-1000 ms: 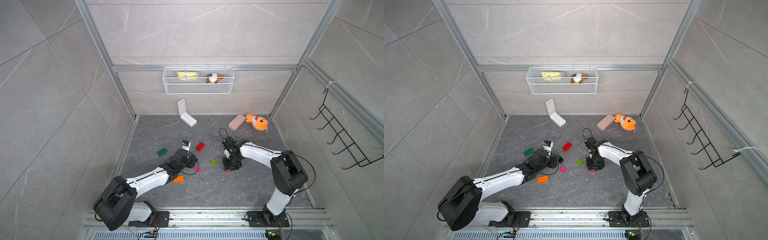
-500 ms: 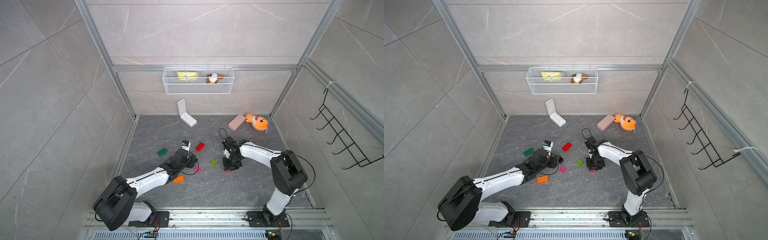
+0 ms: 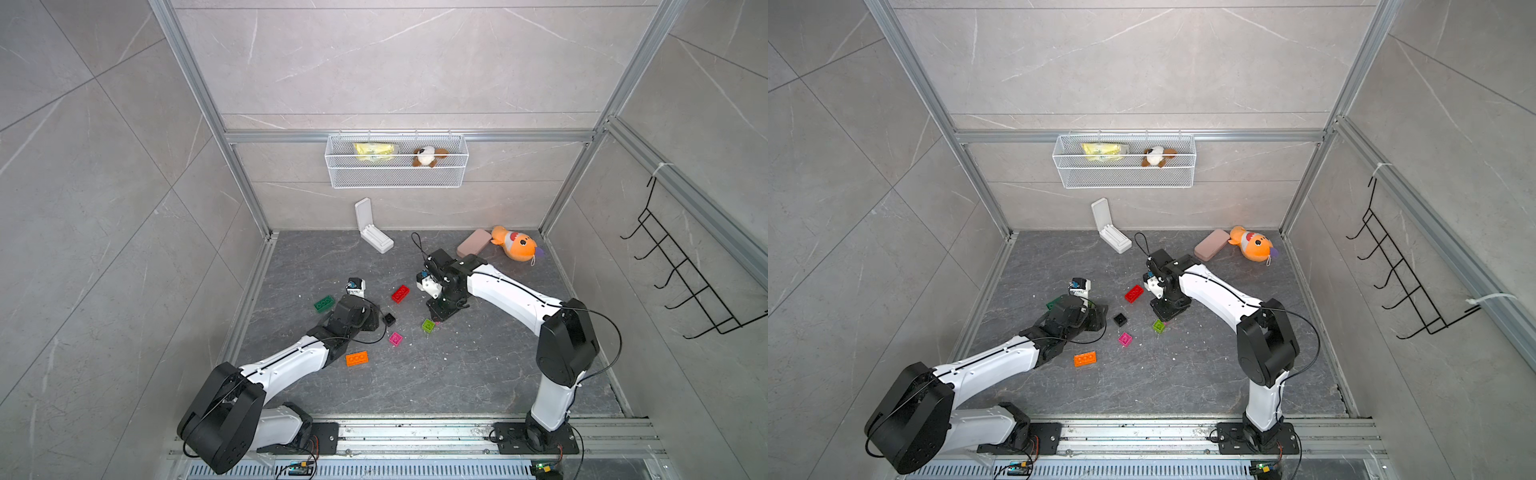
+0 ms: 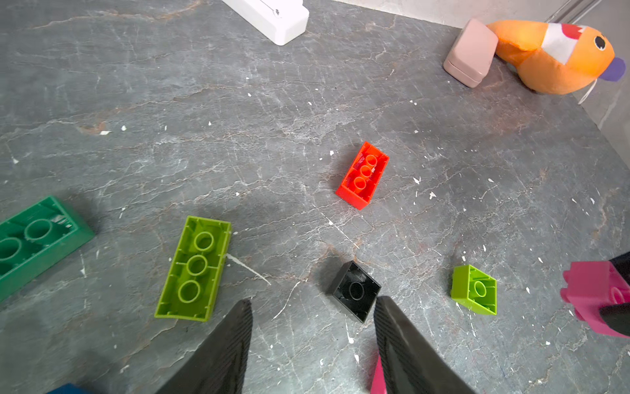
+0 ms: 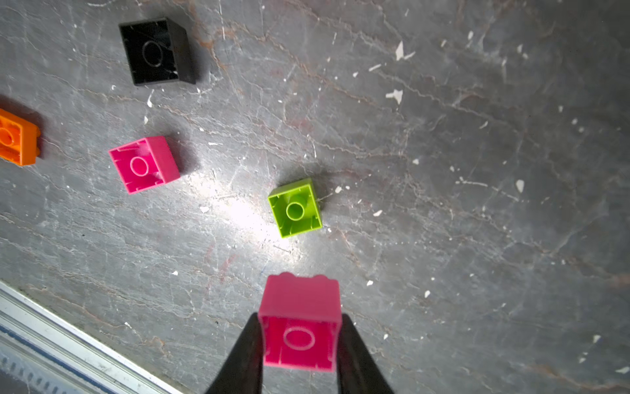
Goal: Assemble a carrot with lego
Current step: Assemble the lego brick with the lego brick.
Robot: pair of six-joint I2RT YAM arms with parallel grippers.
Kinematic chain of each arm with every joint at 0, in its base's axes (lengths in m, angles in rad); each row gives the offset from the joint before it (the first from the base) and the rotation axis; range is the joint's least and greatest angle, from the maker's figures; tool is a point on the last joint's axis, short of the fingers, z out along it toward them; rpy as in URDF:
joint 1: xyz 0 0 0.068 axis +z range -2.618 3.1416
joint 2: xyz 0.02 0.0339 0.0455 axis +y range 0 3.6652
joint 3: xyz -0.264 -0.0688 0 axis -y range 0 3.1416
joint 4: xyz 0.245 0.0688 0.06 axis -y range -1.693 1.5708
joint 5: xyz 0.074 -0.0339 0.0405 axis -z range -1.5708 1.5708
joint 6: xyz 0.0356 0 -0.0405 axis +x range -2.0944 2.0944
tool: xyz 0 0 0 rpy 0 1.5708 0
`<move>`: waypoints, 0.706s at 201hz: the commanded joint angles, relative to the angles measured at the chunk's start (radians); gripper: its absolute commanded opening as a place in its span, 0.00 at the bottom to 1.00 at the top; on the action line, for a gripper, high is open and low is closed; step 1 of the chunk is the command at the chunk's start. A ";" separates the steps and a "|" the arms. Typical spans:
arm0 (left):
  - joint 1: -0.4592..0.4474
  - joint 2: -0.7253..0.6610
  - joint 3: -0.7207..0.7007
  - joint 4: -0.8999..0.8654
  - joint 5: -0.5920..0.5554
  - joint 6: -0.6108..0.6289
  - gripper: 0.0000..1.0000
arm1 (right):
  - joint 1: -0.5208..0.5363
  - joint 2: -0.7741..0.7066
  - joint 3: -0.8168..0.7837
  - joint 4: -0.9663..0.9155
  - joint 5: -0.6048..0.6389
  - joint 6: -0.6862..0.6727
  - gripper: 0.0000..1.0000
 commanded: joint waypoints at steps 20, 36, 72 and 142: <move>0.000 -0.034 -0.014 0.006 0.098 0.015 0.61 | 0.016 0.114 0.124 -0.120 0.003 -0.136 0.26; 0.000 -0.037 -0.014 0.008 0.098 0.018 0.61 | 0.019 0.142 0.150 -0.125 -0.005 -0.153 0.26; 0.000 -0.038 -0.008 0.002 0.094 0.023 0.61 | 0.024 0.219 0.226 -0.167 0.004 -0.174 0.25; 0.000 -0.039 -0.007 0.002 0.094 0.024 0.61 | 0.026 0.296 0.285 -0.191 0.031 -0.174 0.25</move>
